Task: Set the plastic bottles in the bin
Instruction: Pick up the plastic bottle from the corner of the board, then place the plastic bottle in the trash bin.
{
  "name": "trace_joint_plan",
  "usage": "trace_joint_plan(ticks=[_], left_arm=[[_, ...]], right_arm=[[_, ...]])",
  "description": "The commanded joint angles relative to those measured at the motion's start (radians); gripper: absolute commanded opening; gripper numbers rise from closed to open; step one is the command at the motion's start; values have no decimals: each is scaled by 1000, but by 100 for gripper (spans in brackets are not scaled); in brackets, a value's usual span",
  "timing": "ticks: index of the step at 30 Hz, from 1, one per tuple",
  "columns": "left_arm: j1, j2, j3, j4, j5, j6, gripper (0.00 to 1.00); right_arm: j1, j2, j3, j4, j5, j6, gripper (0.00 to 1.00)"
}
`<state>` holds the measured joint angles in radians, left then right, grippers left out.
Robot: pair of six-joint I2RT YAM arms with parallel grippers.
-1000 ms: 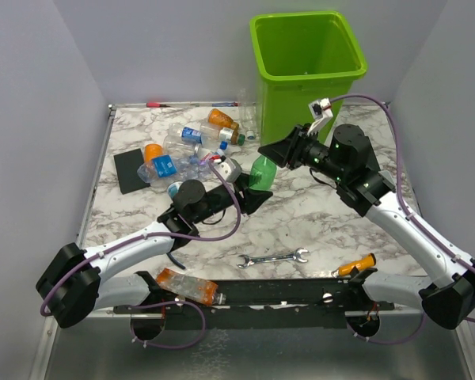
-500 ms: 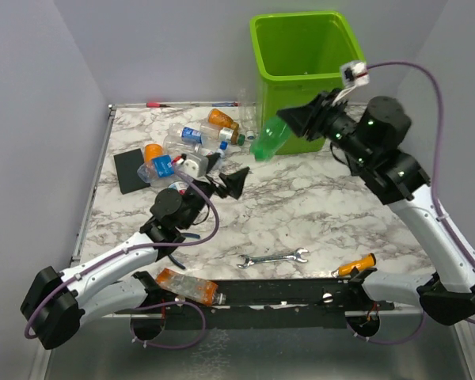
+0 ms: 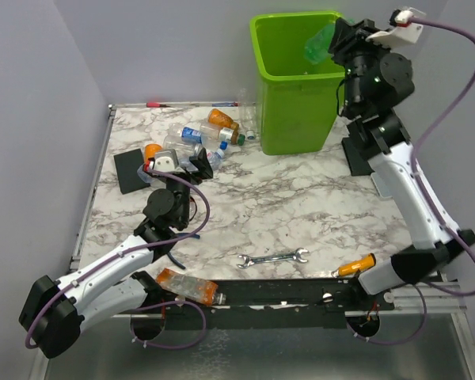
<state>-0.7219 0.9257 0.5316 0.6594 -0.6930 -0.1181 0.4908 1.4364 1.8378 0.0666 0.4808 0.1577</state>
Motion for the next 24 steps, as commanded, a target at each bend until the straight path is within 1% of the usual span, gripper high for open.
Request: trace_joint_plan(ticks=[1, 3, 6, 9, 11, 12, 13, 14, 16, 17, 18, 20, 24], left_arm=[[5, -1, -10, -9, -88, 8, 99], [4, 2, -13, -9, -87, 2, 99], [5, 2, -15, -10, -88, 3, 99], [5, 1, -13, -12, -96, 6, 99], [6, 1, -13, -12, -97, 9, 99], [7, 1, -12, -12, -96, 9, 99], [8, 2, -12, -12, -96, 9, 99], [9, 3, -12, -12, -94, 8, 99], [10, 9, -12, -12, -87, 5, 99], [10, 13, -10, -13, -81, 5, 99], [11, 21, -9, -15, -76, 4, 99], [12, 29, -7, -18, -68, 3, 99], [14, 37, -4, -22, -59, 4, 99]], right_arm=[[-109, 158, 25, 205, 164, -12, 0], [-156, 240, 78, 203, 162, 13, 0], [-192, 354, 154, 217, 154, -36, 0], [-202, 457, 272, 112, 169, -75, 0], [-205, 481, 300, 58, 149, -67, 0], [-205, 476, 284, 39, 128, -51, 0], [-206, 470, 268, 14, 89, -30, 2], [-205, 466, 261, -16, 54, -8, 10], [-206, 467, 270, -75, -13, 21, 43], [-206, 466, 276, -105, -42, 36, 56], [-206, 465, 279, -122, -68, 44, 65], [-205, 458, 279, -132, -104, 50, 74], [-205, 433, 297, -144, -178, 83, 81]])
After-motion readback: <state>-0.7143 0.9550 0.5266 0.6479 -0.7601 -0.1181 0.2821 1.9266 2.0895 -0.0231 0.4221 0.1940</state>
